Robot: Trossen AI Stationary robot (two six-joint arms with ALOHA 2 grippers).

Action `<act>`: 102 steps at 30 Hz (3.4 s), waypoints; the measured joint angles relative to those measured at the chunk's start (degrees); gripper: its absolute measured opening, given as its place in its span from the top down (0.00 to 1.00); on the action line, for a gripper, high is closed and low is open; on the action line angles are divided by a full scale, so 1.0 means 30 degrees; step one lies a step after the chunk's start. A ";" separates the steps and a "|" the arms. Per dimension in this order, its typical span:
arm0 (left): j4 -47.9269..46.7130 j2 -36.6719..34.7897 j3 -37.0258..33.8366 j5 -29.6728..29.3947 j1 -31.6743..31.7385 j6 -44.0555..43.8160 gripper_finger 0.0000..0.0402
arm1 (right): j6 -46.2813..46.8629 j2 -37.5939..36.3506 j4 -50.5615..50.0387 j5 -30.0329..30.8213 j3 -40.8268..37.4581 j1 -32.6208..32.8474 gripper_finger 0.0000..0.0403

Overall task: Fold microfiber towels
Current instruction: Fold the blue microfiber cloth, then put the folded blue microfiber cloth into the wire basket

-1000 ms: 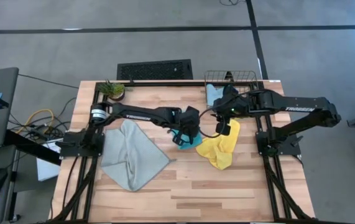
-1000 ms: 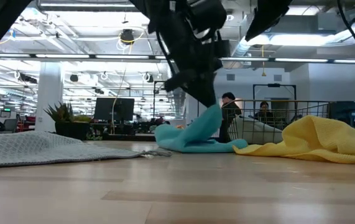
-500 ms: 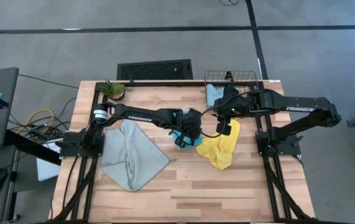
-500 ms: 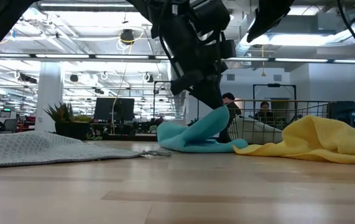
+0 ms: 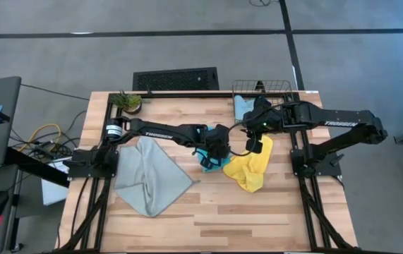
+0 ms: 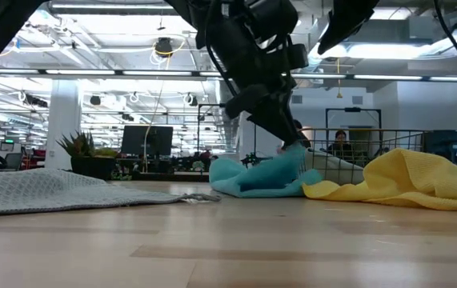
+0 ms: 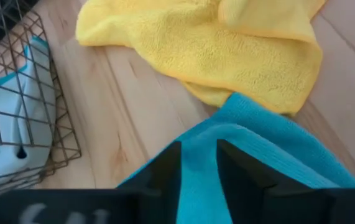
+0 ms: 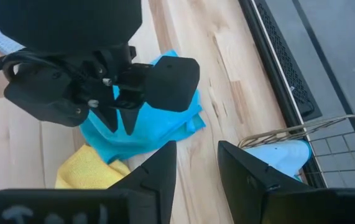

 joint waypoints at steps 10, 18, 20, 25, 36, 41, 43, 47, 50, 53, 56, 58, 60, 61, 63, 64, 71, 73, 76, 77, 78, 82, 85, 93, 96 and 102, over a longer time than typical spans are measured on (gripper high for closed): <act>-0.1814 -0.0342 0.0530 -0.0454 -0.0200 -0.5788 0.64 | 0.0000 0.0000 -0.0495 -0.0003 0.0000 0.0000 0.65; -0.6738 -0.2165 0.0534 0.3383 0.1313 -1.2461 0.65 | 0.0000 0.0000 -0.0850 -0.0003 0.0000 0.0000 0.65; -0.7418 -0.2462 0.0012 0.3421 0.1577 -1.3686 0.65 | 0.0000 0.0000 -0.0855 -0.0003 0.0000 0.0000 0.65; -0.7845 -0.2993 -0.1714 0.3413 0.2216 -1.6968 0.65 | -0.0004 0.0000 -0.1059 -0.0010 0.0000 0.0000 0.66; -0.6256 -0.4722 -0.5880 0.4556 0.3451 -2.4797 0.65 | -0.0007 0.0000 -0.1487 -0.0010 0.0000 0.0000 0.66; -0.1956 -0.4714 -0.8292 0.5872 0.3432 -2.7672 0.65 | -0.0164 0.0000 -0.1486 -0.0017 0.0000 0.0000 0.66; -0.0140 -0.4714 -0.8875 0.6502 0.3437 -2.8174 0.65 | -0.0168 0.0000 -0.1486 -0.0017 0.0000 0.0000 0.66; 0.1594 -0.4714 -0.9688 0.5870 0.3522 -2.8899 0.65 | -0.0168 0.0000 -0.1479 -0.0017 0.0000 0.0000 0.66; 0.1704 -0.4707 -0.9974 0.5216 0.3716 -2.9832 0.65 | -0.0168 0.0000 -0.1475 -0.0017 0.0000 0.0000 0.66; 0.1836 -0.4707 -1.0304 0.4688 0.3864 -3.0043 0.65 | -0.0172 0.0000 -0.1478 -0.0017 0.0000 0.0000 0.66; 0.2918 -0.4707 -1.0540 0.4480 0.3875 -3.0206 0.65 | -0.0180 0.0000 -0.1479 -0.0017 0.0000 0.0000 0.66; 0.3900 -0.4707 -1.0883 0.4385 0.3883 -3.0233 0.65 | -0.0189 0.0000 -0.1479 -0.0019 0.0000 0.0000 0.66; 0.4931 -0.4707 -1.1331 0.4503 0.3960 -3.0660 0.65 | -0.0194 0.0000 -0.1472 -0.0021 0.0000 0.0000 0.66; 0.5426 -0.4707 -1.1537 0.4411 0.3978 -3.0952 0.65 | -0.0219 0.0000 -0.1472 -0.0017 0.0000 0.0000 0.66; 0.5578 -0.4707 -1.1859 0.3865 0.3993 -3.1214 0.65 | -0.0226 0.0000 -0.1477 -0.0017 0.0000 0.0000 0.65; 0.5327 -0.4705 -1.1931 0.3633 0.3993 -3.1229 0.65 | -0.0226 0.0000 -0.1472 -0.0017 0.0000 0.0000 0.65; 0.5531 -0.4699 -1.1948 0.2980 0.3978 -3.1405 0.65 | -0.0233 0.0000 -0.1440 -0.0017 0.0000 0.0000 0.66; 0.5748 -0.4699 -1.1941 0.2874 0.3978 -3.1326 0.65 | -0.0233 0.0000 -0.1421 -0.0017 0.0000 0.0000 0.66; 0.5756 -0.4603 -1.1934 0.2490 0.3978 -3.1333 0.65 | -0.0226 0.0000 -0.1421 -0.0017 0.0000 0.0000 0.65; 0.5922 -0.4407 -1.1906 0.2321 0.3978 -3.1340 0.65 | -0.0229 0.0000 -0.1421 -0.0017 0.0000 0.0000 0.65; 0.5986 -0.4315 -1.1911 0.2270 0.3978 -3.1484 0.65 | -0.0229 0.0000 -0.1413 -0.0017 0.0000 0.0000 0.66; 0.7239 -0.3849 -1.1883 0.2761 0.4007 -3.1745 0.65 | -0.0233 0.0007 -0.1375 -0.0023 0.0000 0.0000 0.66; 0.7455 -0.3831 -1.1890 0.2381 0.3978 -3.1617 0.65 | -0.0226 0.0004 -0.1329 -0.0021 0.0003 0.0000 0.66; 0.7608 -0.3793 -1.1897 0.1627 0.3927 -3.1475 0.66 | -0.0531 0.0007 -0.1268 -0.0018 0.0000 0.0000 0.66; 0.7619 -0.3773 -1.1905 0.1622 0.3949 -3.1028 0.71 | -0.0645 0.0007 -0.1268 -0.0022 0.0006 0.0000 0.66; 0.7614 -0.3723 -1.1919 0.0931 0.3949 -3.0111 0.95 | -0.0685 0.0007 -0.1268 -0.0017 0.0000 0.0000 0.66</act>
